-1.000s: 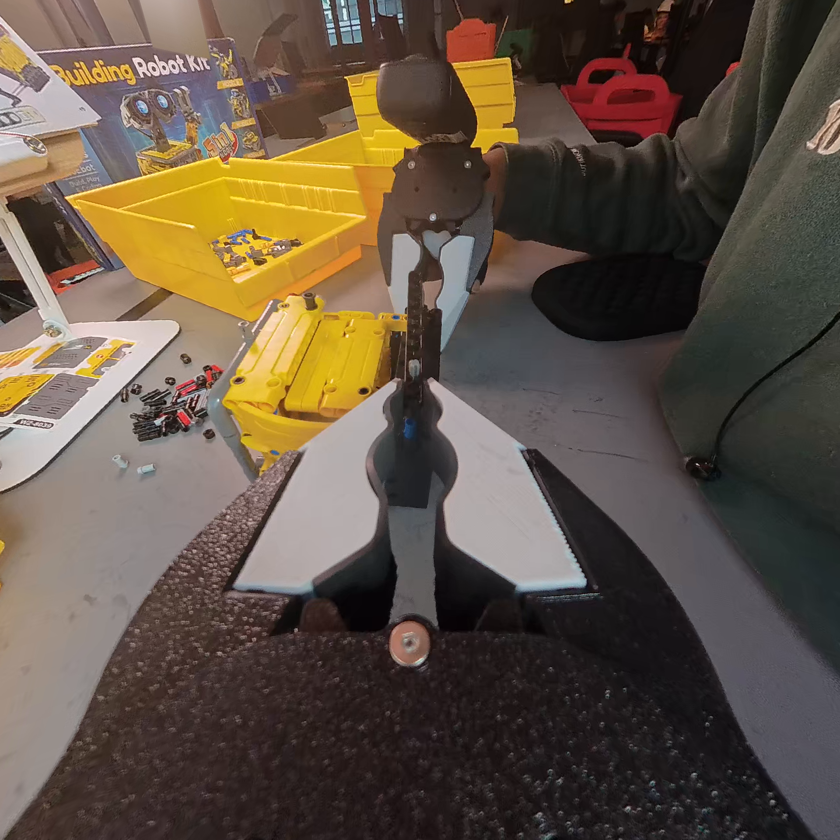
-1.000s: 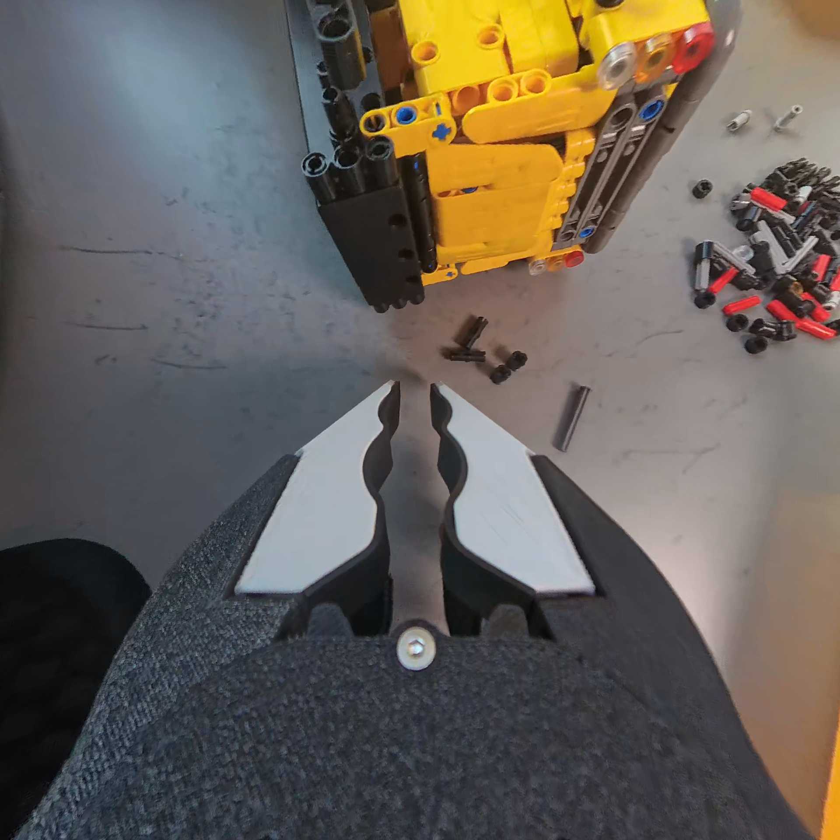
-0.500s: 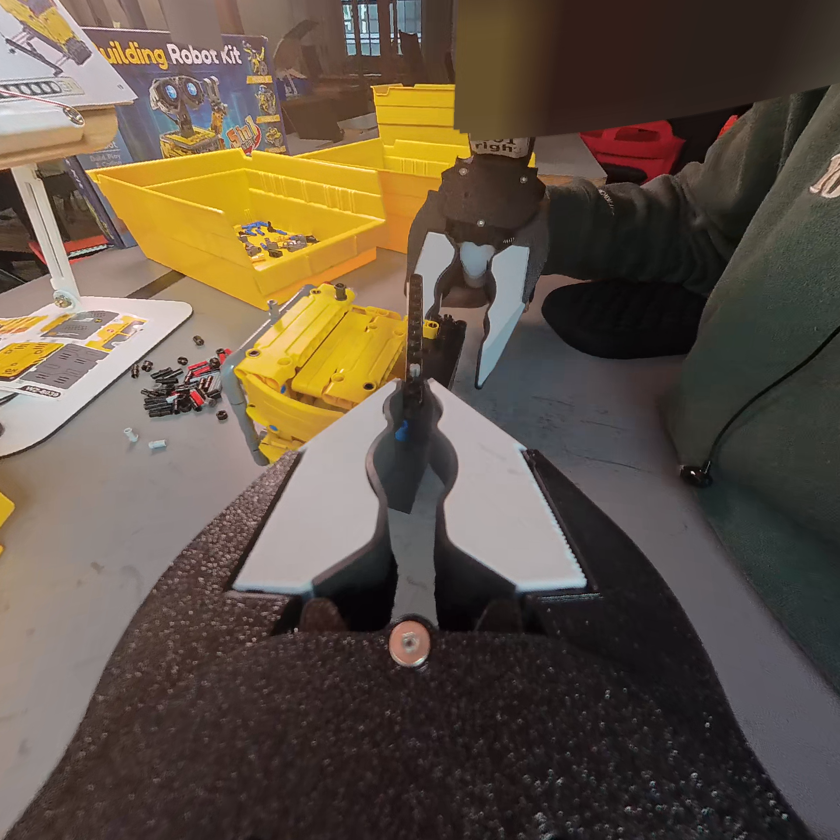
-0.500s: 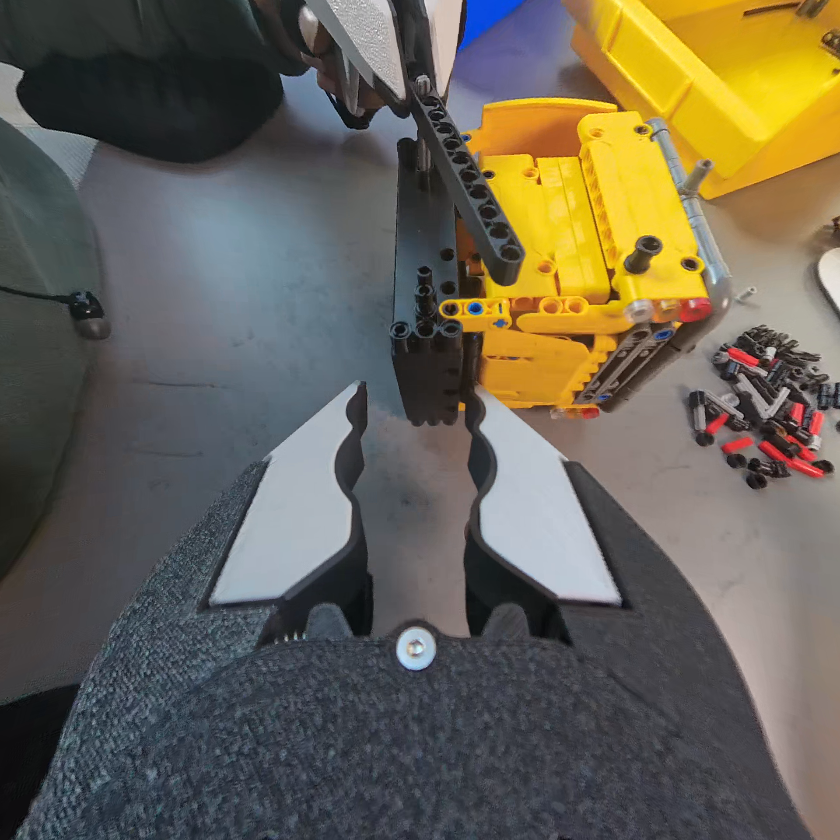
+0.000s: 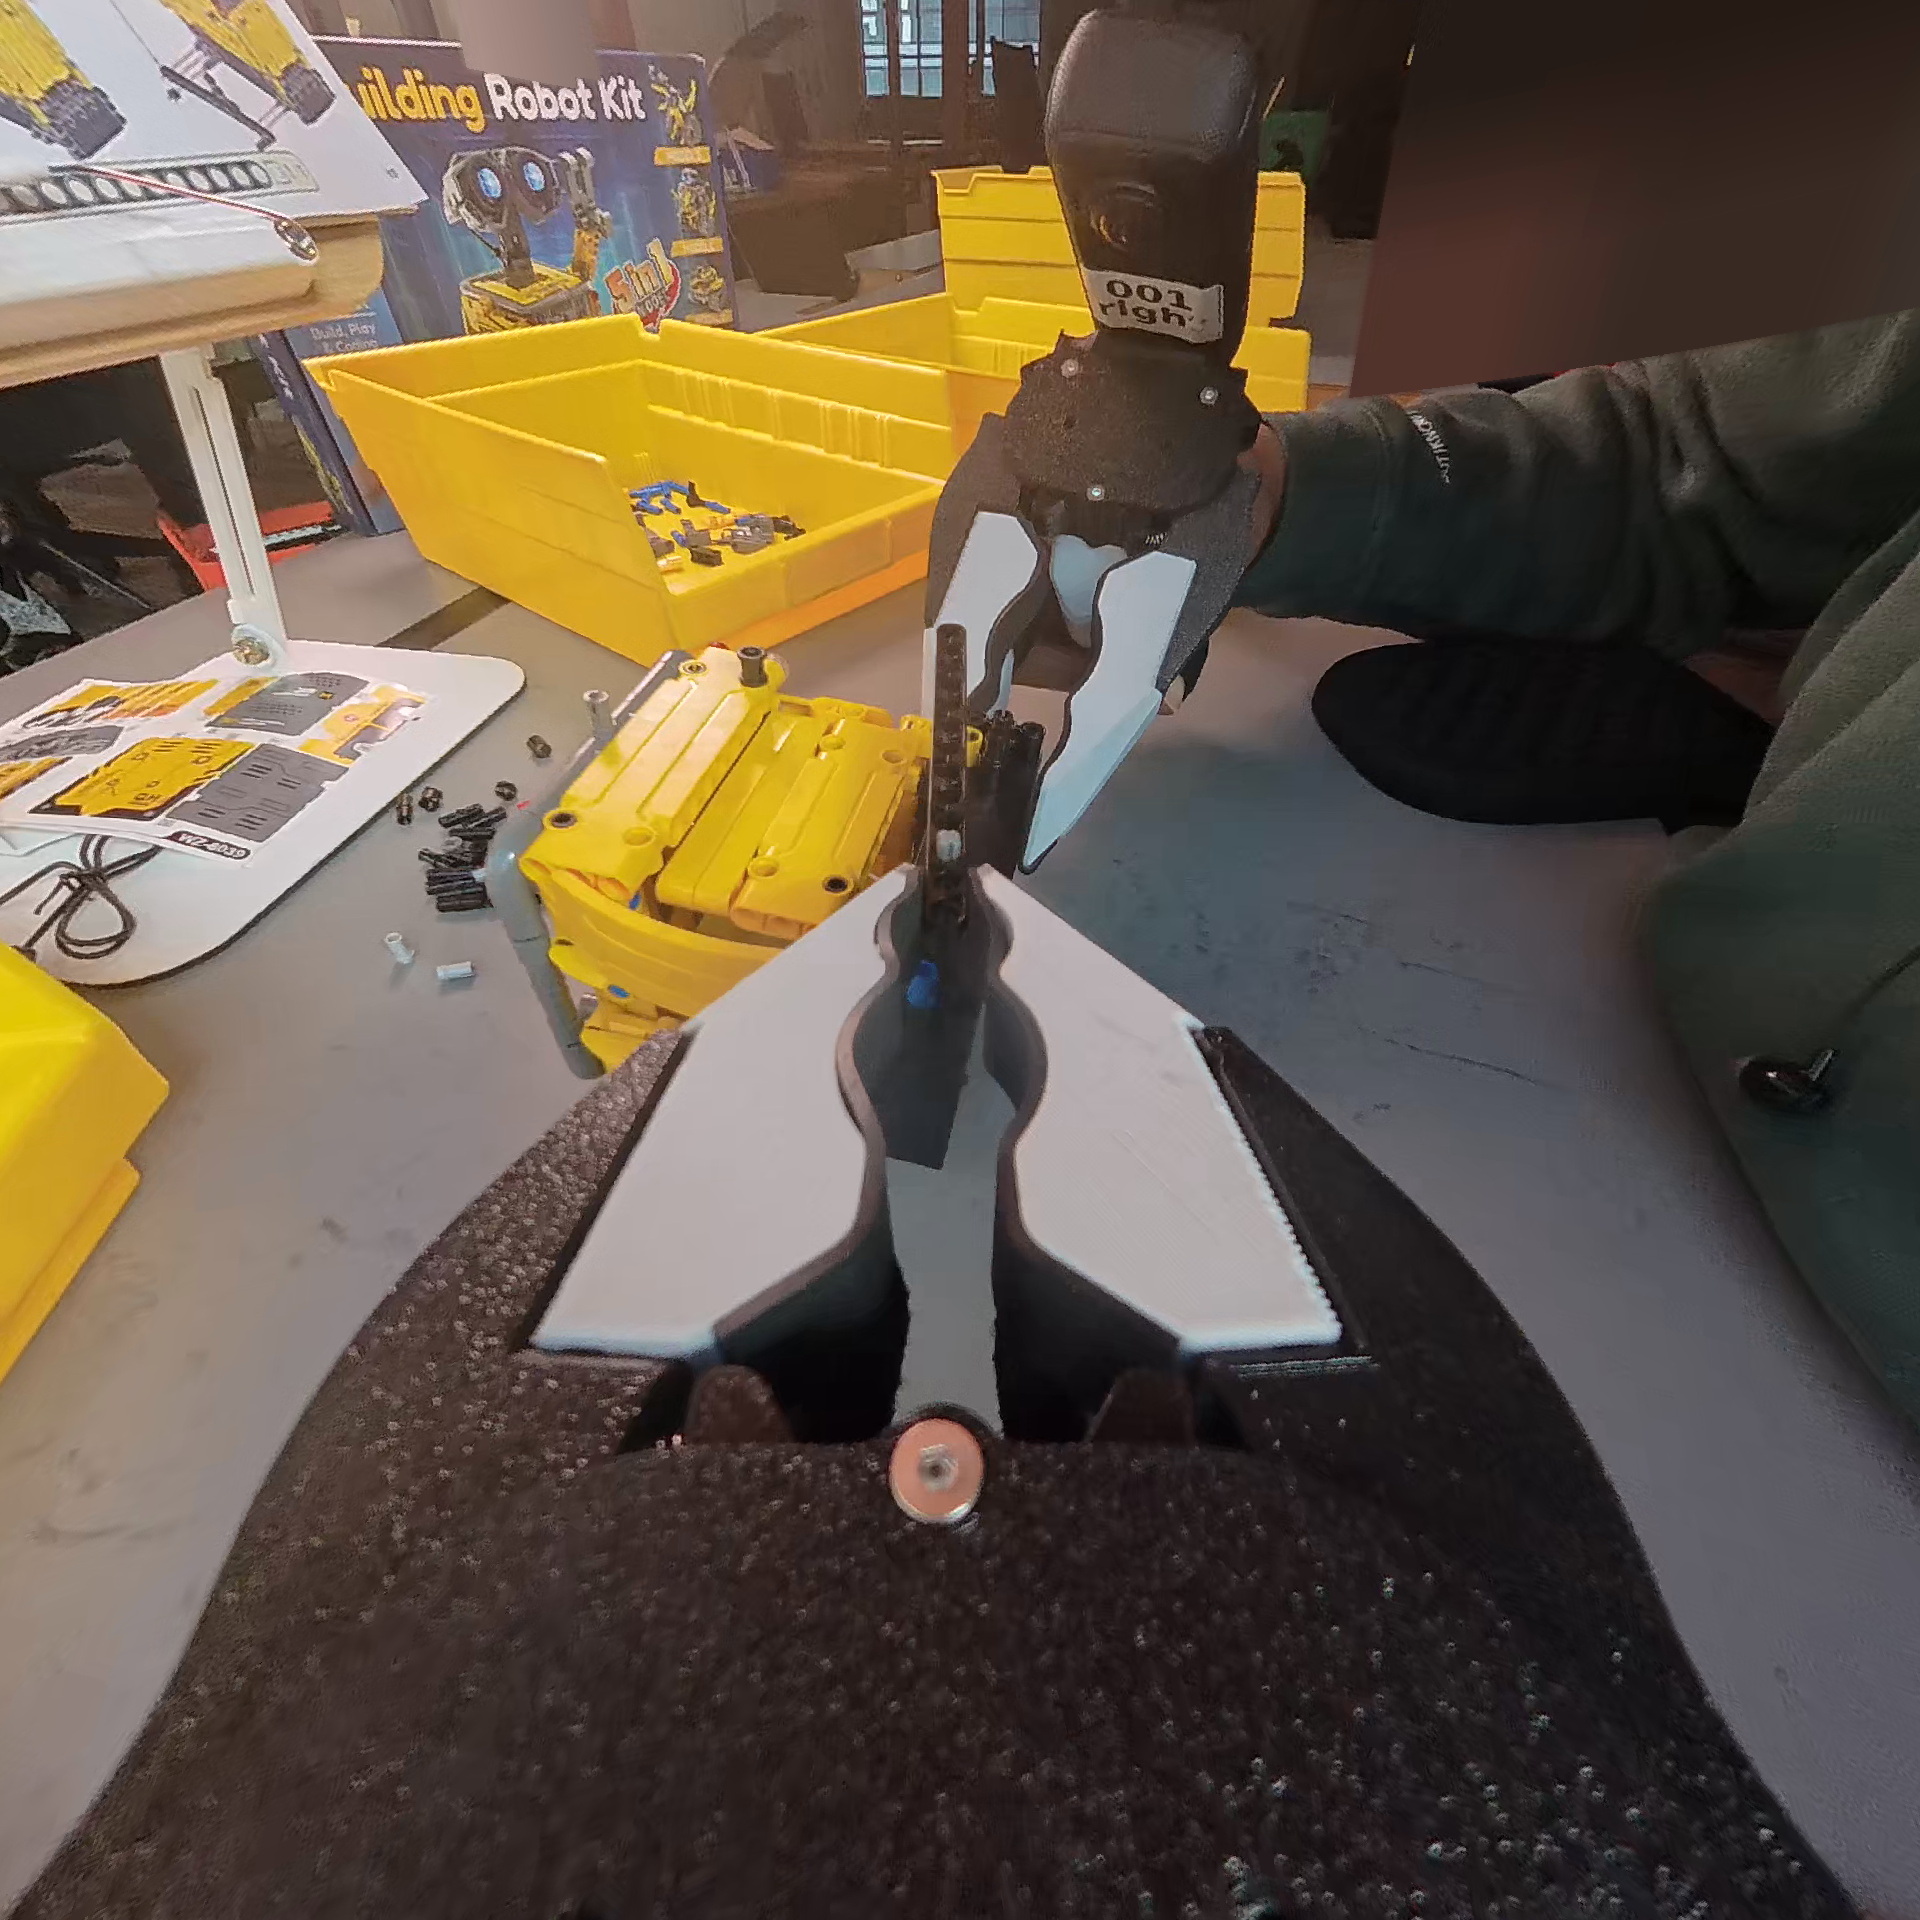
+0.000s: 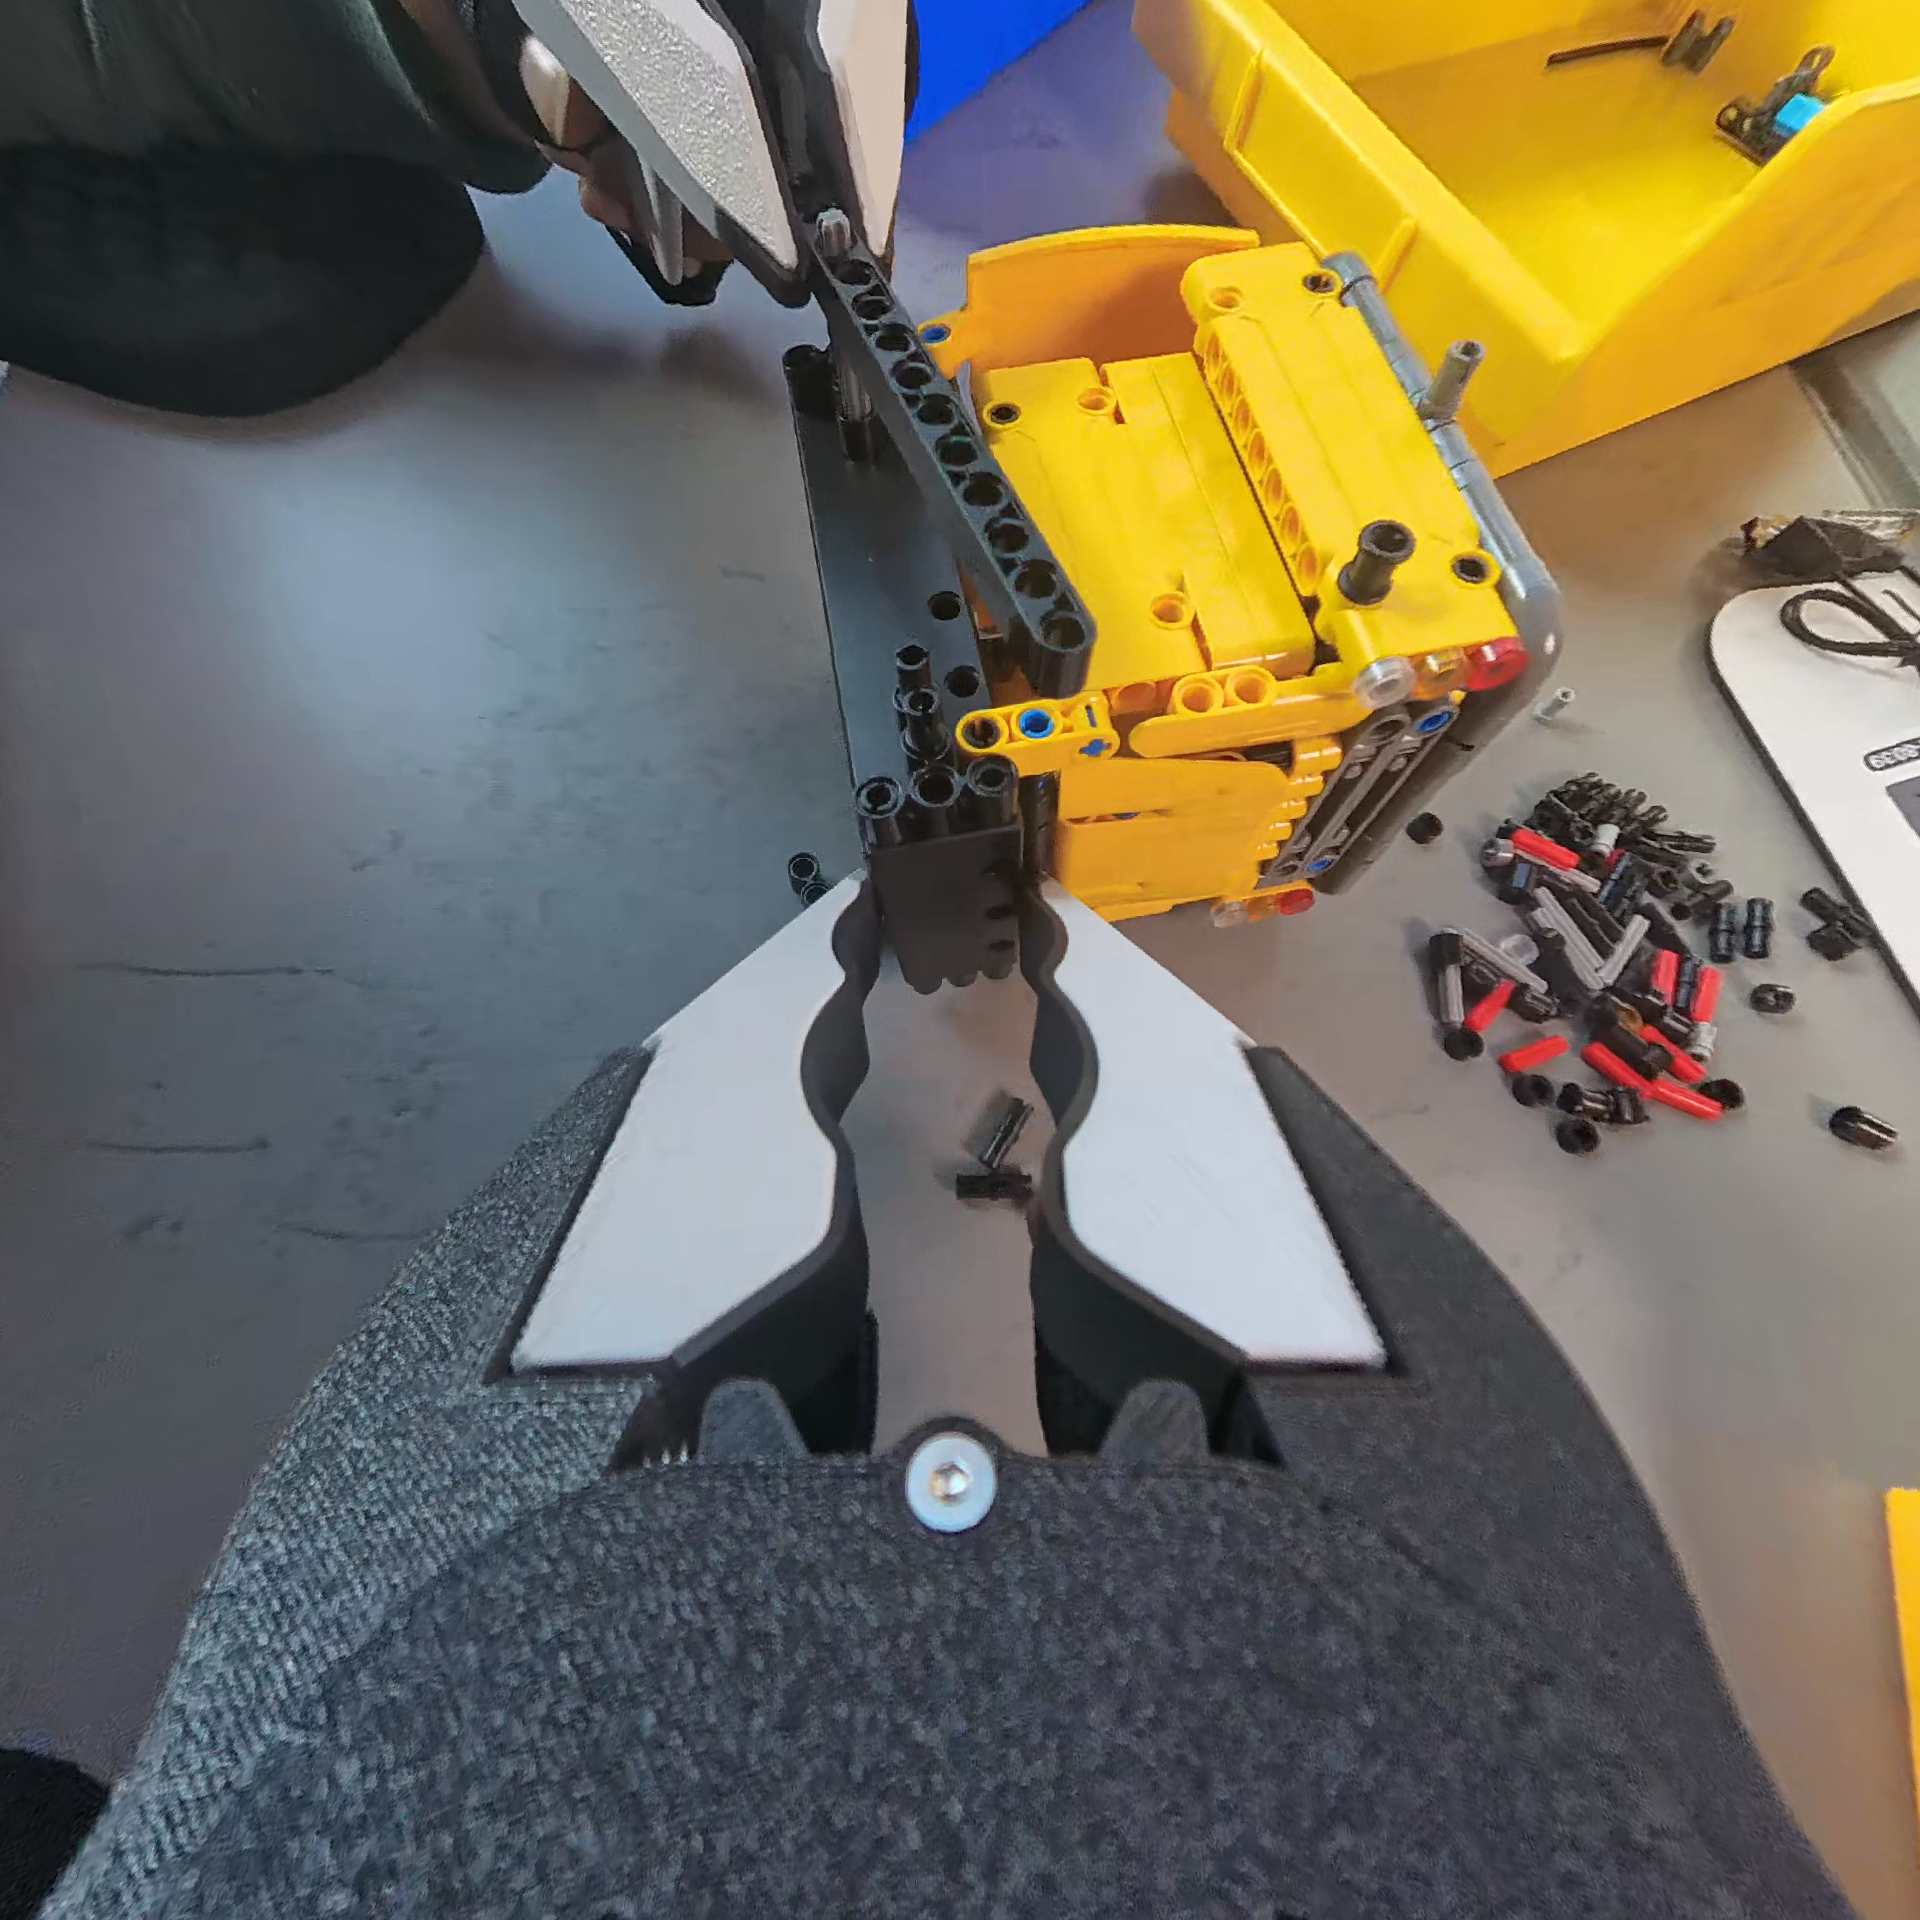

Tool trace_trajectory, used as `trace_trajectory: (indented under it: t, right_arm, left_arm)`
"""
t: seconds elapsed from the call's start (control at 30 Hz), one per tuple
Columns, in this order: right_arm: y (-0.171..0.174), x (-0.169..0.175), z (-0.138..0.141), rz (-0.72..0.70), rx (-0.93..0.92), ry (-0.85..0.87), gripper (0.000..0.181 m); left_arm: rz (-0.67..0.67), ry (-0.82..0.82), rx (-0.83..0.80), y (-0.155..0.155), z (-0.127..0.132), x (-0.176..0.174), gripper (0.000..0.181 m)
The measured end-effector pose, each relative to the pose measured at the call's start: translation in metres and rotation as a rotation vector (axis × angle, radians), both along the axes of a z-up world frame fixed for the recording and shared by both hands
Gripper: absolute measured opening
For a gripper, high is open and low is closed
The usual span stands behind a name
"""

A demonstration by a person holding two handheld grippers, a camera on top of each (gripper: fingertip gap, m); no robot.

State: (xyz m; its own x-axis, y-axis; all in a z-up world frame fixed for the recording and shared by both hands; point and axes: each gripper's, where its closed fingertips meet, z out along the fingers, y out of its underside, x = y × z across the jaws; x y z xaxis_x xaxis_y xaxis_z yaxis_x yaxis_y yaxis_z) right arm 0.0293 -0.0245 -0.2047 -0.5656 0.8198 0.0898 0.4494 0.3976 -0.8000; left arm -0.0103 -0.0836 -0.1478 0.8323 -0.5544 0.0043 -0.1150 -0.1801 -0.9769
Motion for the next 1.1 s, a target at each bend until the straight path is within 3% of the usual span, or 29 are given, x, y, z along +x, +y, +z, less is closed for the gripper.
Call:
trace_trajectory:
  t: [0.13, 0.23, 0.43, 0.5, 0.6, 0.87, 0.97, 1.1]
  right_arm:
    - [0.004, 0.008, -0.001, -0.075, -0.003, -0.034, 0.031]
    - [-0.014, 0.037, -0.01, -0.046, -0.047, -0.178, 0.03]
    - [-0.026, 0.016, -0.03, -0.166, 0.007, -0.181, 0.022]
    - [-0.025, 0.012, -0.034, -0.178, 0.022, -0.19, 0.013]
    - [-0.029, 0.016, -0.034, -0.175, 0.023, -0.209, 0.012]
    - [-0.055, 0.073, -0.034, -0.205, 0.081, -0.267, 0.015]
    - [-0.07, 0.087, -0.032, -0.152, 0.07, -0.269, 0.039]
    - [-0.059, 0.085, -0.013, 0.046, 0.1, -0.171, 0.042]
  left_arm:
    - [0.012, 0.019, 0.006, -0.001, 0.0, 0.0, 0.006]
    - [0.005, 0.027, 0.008, -0.001, 0.0, 0.001, 0.006]
    - [-0.012, 0.029, 0.008, -0.001, 0.0, 0.004, 0.006]
    - [-0.009, 0.03, 0.008, -0.001, -0.001, 0.004, 0.006]
    - [-0.01, 0.038, 0.011, -0.002, -0.001, 0.005, 0.006]
    - [-0.041, 0.039, 0.01, -0.004, -0.001, 0.01, 0.007]
    - [-0.058, 0.049, 0.009, -0.006, -0.001, 0.014, 0.007]
    - [-0.074, 0.054, 0.004, -0.008, -0.002, 0.016, 0.007]
